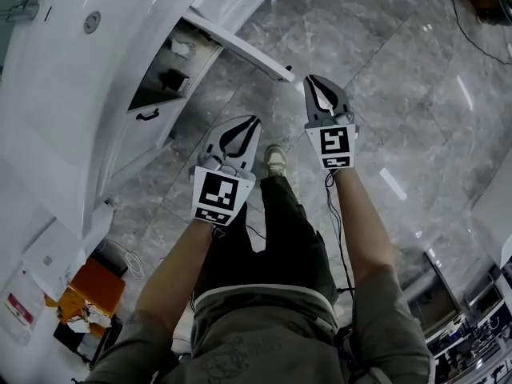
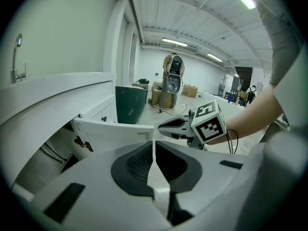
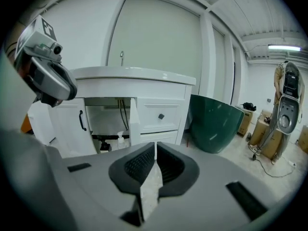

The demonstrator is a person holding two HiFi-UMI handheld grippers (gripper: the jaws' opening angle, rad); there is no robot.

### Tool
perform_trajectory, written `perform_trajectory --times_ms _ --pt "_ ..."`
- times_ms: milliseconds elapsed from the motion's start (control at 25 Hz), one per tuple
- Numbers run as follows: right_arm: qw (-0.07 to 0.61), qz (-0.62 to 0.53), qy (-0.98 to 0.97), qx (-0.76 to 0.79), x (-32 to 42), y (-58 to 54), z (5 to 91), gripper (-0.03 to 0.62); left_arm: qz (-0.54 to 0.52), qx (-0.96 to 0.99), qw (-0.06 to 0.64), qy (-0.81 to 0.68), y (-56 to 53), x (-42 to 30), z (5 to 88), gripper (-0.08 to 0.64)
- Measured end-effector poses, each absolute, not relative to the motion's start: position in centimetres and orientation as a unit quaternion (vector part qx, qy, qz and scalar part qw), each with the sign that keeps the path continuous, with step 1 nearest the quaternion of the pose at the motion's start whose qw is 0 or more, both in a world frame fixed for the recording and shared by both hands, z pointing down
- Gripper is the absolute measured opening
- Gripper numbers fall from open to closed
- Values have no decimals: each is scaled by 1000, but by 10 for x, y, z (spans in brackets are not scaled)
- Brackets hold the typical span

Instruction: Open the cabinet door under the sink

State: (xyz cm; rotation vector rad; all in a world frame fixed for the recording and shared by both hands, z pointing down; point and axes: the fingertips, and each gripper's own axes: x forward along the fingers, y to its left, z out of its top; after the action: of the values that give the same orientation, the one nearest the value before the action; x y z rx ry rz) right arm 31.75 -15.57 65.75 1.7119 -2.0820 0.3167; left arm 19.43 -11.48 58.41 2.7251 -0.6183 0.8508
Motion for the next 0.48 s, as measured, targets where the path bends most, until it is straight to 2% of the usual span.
perform_trajectory --times_ms 480 --pt "146 106 -748 638 288 -144 535 34 236 945 85 -211 -134 179 498 31"
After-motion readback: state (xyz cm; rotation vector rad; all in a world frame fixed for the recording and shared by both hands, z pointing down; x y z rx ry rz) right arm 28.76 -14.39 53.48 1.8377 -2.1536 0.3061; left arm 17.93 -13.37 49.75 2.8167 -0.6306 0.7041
